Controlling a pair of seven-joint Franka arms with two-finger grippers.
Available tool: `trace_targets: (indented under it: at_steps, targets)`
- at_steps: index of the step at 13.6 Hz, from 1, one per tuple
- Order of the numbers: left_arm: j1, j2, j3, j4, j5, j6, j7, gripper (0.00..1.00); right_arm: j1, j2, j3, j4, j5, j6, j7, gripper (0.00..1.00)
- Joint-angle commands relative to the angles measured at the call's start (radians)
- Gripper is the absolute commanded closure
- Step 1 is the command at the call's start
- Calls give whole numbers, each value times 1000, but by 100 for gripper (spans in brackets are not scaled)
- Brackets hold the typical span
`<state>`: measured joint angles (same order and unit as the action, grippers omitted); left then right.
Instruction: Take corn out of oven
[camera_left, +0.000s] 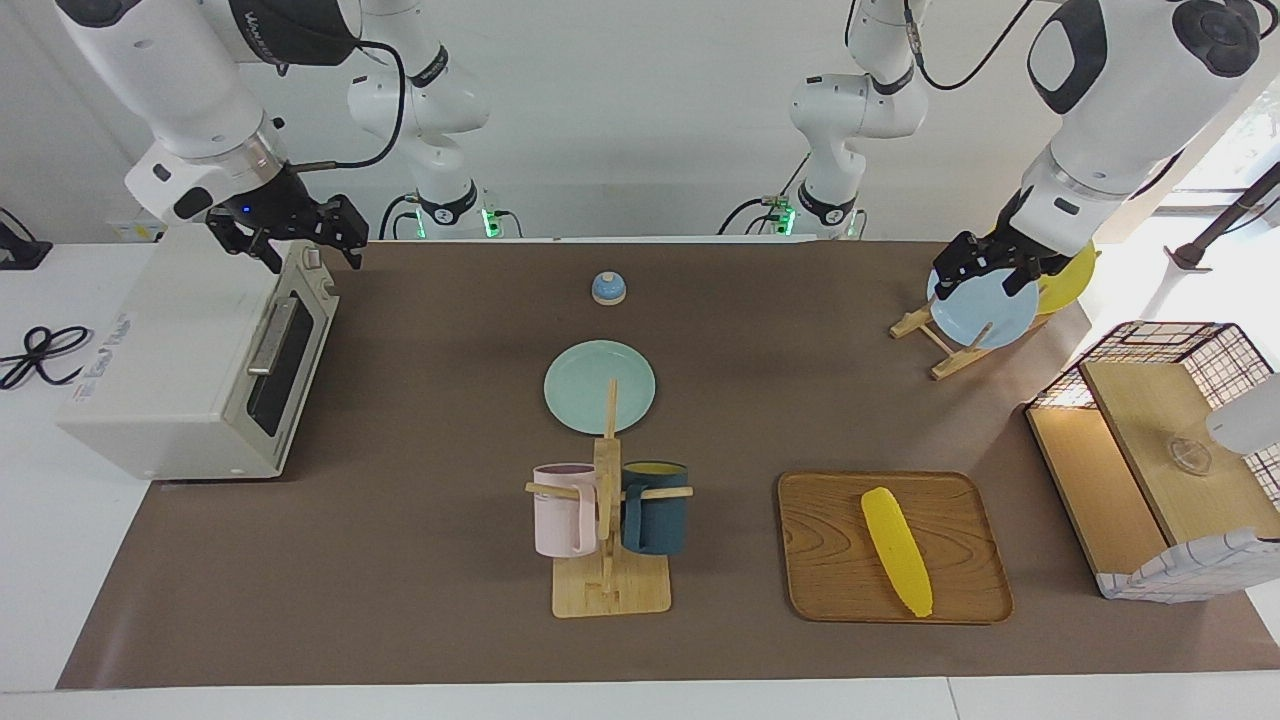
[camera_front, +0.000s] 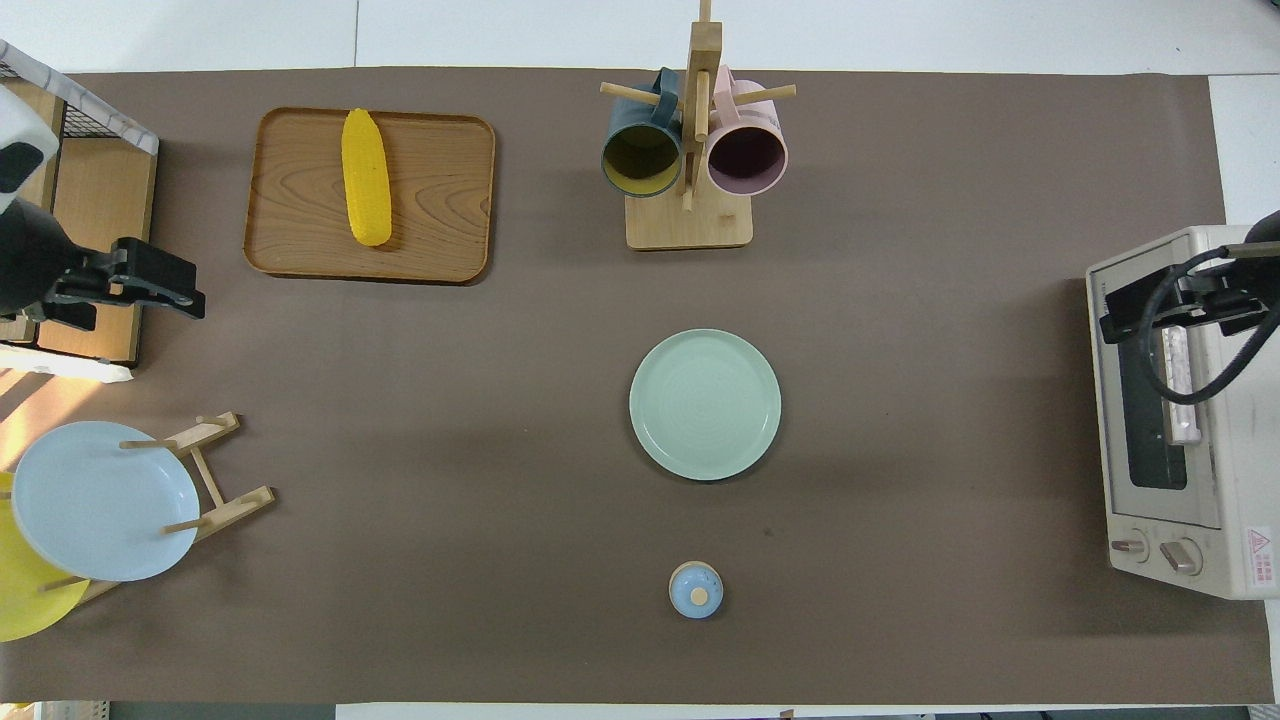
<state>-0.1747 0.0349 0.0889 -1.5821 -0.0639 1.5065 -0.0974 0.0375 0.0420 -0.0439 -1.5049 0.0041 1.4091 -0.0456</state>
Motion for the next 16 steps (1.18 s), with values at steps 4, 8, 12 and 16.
trace_targets:
  at_steps: [4, 8, 12, 16]
  targets:
    - [41, -72, -46, -134, 18, 107, 8, 0, 2, 13, 6, 25, -13, -10, 16, 0]
    - [138, -72, -140, -131, 18, 101, 15, 0, 4, 10, 7, 23, -9, 20, 16, 0]
    - [133, -72, -141, -134, 19, 107, 13, 0, 4, 12, 7, 23, -7, 25, 16, 0]
    - [126, -69, -143, -131, 73, 112, 15, 0, 4, 12, 7, 23, -6, 34, 16, 0]
